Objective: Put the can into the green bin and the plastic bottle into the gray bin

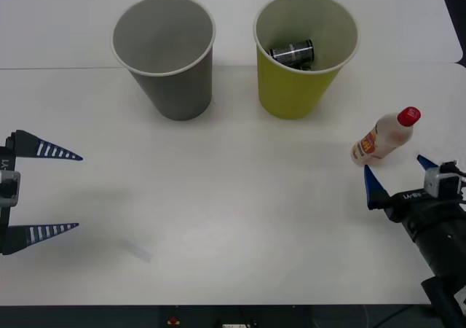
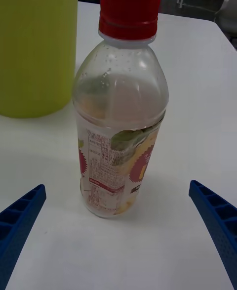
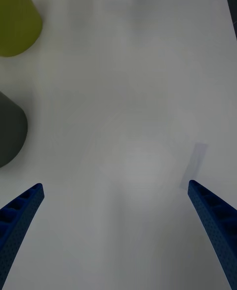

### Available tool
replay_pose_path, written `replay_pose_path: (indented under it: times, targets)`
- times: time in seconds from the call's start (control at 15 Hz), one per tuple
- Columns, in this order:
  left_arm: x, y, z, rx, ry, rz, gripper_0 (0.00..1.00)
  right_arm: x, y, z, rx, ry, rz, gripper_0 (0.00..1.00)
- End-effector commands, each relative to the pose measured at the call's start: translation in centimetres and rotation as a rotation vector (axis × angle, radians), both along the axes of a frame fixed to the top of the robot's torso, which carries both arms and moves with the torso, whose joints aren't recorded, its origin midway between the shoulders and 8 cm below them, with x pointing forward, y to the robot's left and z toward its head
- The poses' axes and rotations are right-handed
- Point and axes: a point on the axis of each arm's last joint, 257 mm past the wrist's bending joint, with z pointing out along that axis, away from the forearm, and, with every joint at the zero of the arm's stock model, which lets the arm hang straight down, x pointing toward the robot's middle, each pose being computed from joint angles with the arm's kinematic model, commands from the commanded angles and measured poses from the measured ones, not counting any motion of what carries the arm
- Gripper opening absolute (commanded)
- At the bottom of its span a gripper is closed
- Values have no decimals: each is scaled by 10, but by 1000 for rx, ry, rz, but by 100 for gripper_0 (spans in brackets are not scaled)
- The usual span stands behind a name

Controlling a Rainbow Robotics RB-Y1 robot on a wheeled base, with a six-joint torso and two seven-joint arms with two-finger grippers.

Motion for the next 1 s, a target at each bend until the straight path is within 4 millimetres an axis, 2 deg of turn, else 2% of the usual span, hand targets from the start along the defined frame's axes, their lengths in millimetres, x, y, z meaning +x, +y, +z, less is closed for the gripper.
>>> replay_pose_path:
  times: [0.07,1.0]
  targets:
    - [0,0,0,0,0,0,100,12,-1,-2,-8,-23,-17,100]
    - [0,0,0,0,0,0,100,76,1,-1,-25,-87,-73,100]
